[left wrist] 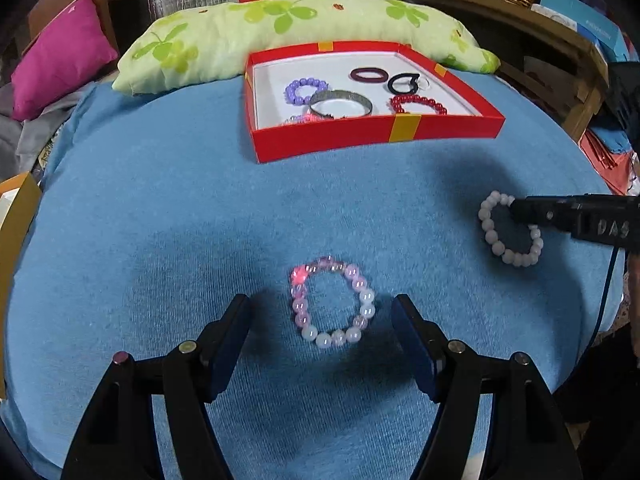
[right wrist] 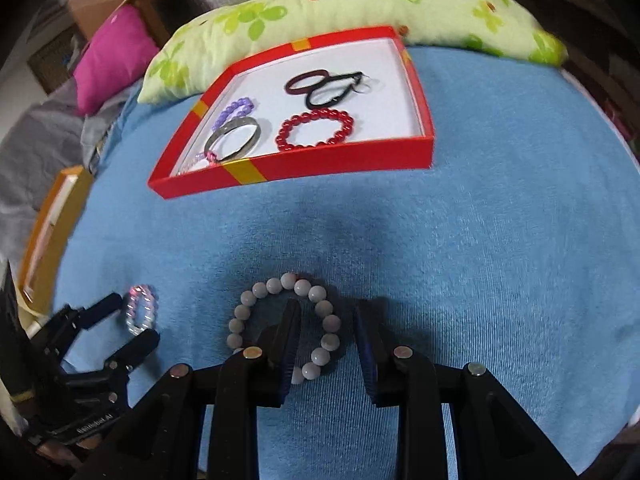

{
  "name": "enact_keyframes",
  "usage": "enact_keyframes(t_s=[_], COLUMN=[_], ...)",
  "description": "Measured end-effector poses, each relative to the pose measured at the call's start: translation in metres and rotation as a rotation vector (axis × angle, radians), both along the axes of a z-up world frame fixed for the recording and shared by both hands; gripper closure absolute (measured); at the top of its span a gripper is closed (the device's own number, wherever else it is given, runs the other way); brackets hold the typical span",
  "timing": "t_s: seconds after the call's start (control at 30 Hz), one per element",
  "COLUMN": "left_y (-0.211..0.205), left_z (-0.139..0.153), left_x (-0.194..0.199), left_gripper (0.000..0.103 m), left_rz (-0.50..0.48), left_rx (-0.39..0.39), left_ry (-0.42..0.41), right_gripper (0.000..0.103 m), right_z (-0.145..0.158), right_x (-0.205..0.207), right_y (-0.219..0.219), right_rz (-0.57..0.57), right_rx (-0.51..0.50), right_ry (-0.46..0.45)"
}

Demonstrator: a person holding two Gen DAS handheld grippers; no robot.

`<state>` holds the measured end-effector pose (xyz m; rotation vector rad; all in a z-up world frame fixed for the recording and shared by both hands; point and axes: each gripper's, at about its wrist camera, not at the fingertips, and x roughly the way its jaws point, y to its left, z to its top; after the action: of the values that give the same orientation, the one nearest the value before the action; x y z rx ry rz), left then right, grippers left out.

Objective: Organize jewelry
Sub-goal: 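Grasp the white beaded bracelet with the right tool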

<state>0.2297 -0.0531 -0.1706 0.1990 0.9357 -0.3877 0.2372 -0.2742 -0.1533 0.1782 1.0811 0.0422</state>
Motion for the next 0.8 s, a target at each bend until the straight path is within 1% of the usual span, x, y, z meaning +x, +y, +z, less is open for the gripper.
enact_keyframes(t_s=[0.03, 0.07, 0.1, 0.17, 0.23, 0.27, 0.37, 0.43, 0.5, 0.53, 0.57, 0.63, 0.8], left_y=[0.0, 0.0, 0.0, -0.002, -0.003, -0.004, -0.003, -0.002, 0.0, 0.001, 0.002, 0.005, 0.007], left_z=[0.0, 0.001, 0.001, 0.002, 0.003, 0.004, 0.005, 0.004, 0.003, 0.003, 0.003, 0.003, 0.001], left_x=[0.001, 0.002, 0.003, 0.005, 0.008, 0.009, 0.012, 0.013, 0.012, 0.01, 0.009, 0.005, -0.002], left_gripper=[0.03, 0.031, 0.033, 0.057, 0.065, 0.067, 0.067, 0.067, 0.064, 0.059, 0.049, 0.04, 0.039], left_rz=[-0.001, 0.002, 0.005, -0.004, -0.009, -0.01, -0.003, 0.0, 0.007, 0.007, 0.007, 0.01, -0.005], left_rx=[-0.008, -0.019, -0.032, -0.051, -0.062, -0.066, -0.091, -0.093, -0.088, -0.086, -0.084, -0.079, -0.06], left_ry=[0.003, 0.004, 0.005, 0.011, 0.007, 0.007, 0.014, 0.019, 0.02, 0.02, 0.019, 0.013, 0.007], right_gripper=[0.085, 0.09, 0.09, 0.09, 0.09, 0.09, 0.09, 0.09, 0.09, 0.09, 0.09, 0.09, 0.088], right_z=[0.0, 0.0, -0.001, 0.001, 0.003, 0.004, 0.006, 0.004, 0.001, 0.001, 0.0, -0.001, -0.003], right_x=[-0.001, -0.001, -0.001, -0.001, 0.001, 0.002, 0.004, 0.005, 0.005, 0.004, 0.004, 0.004, 0.005], right_y=[0.003, 0.007, 0.01, 0.011, 0.01, 0.007, 0.001, -0.001, 0.001, 0.001, 0.002, 0.001, -0.005], right_rz=[0.006, 0.017, 0.026, 0.022, 0.008, -0.006, -0.034, -0.043, -0.039, -0.036, -0.035, -0.033, -0.034], right_rx=[-0.023, -0.067, -0.095, -0.109, -0.11, -0.104, -0.067, -0.05, -0.055, -0.059, -0.056, -0.044, -0.012], right_ry=[-0.008, -0.016, -0.022, -0.039, -0.055, -0.064, -0.07, -0.056, -0.045, -0.043, -0.04, -0.032, -0.017])
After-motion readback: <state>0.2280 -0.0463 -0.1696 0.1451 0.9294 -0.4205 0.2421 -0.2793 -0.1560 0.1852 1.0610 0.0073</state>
